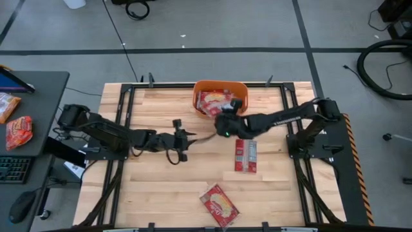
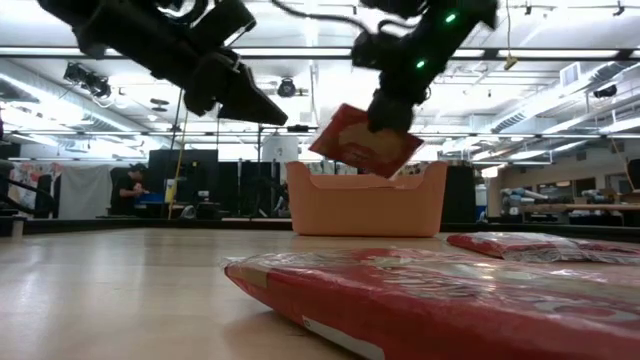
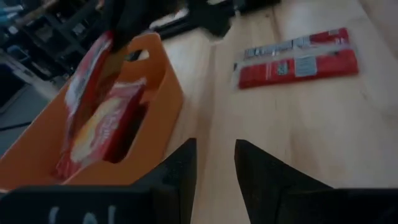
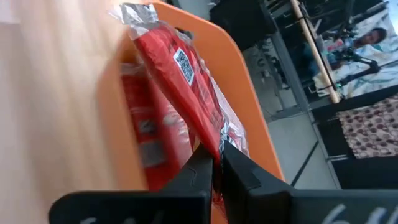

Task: Sort popcorn bags into baskets
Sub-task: Put the red popcorn bag into the orange bin

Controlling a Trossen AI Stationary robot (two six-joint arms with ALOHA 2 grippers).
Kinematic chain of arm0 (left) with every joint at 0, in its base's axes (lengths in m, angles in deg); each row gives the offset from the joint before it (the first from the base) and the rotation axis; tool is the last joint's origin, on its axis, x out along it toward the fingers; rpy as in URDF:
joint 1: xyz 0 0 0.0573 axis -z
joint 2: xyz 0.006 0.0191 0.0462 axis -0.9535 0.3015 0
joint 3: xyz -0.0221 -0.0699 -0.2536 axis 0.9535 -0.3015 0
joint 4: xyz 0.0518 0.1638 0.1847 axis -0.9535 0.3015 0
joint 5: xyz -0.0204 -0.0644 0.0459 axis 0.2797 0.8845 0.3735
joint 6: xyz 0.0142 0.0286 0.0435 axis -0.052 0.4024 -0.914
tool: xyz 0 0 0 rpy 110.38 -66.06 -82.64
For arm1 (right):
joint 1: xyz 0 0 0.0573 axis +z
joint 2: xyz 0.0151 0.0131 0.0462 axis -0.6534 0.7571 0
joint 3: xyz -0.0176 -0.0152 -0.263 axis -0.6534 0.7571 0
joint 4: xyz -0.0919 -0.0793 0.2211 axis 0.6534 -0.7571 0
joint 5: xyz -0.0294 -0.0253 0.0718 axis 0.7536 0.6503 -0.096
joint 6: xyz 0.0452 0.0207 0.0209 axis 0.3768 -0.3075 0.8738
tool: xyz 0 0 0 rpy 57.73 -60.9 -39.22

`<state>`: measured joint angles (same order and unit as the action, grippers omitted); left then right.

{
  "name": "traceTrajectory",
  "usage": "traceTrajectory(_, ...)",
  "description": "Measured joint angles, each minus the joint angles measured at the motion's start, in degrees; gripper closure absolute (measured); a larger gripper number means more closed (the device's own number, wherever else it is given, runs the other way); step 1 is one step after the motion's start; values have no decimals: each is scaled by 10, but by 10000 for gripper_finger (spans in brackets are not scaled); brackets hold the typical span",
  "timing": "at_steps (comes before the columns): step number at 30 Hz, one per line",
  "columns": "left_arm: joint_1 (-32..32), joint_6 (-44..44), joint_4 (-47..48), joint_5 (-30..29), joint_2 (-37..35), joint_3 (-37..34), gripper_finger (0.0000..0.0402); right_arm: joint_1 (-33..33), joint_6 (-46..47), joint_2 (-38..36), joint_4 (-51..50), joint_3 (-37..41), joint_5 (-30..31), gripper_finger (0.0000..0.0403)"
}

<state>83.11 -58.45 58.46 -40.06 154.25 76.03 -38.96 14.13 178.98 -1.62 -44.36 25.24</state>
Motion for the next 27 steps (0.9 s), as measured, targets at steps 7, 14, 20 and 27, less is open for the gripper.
traceTrajectory(7,-36,-41,-139,16,-59,-96,288,-70,-79,54,104,-13,-18,385)
traceTrajectory(14,-76,-44,-269,60,-123,-174,288,-105,-78,143,61,-99,-53,350)
traceTrajectory(20,-84,-14,-260,59,-152,-194,288,-125,-2,189,-63,-192,-111,266)
traceTrajectory(27,-82,-6,-240,61,-157,-194,288,-129,136,199,-292,-315,-213,222)
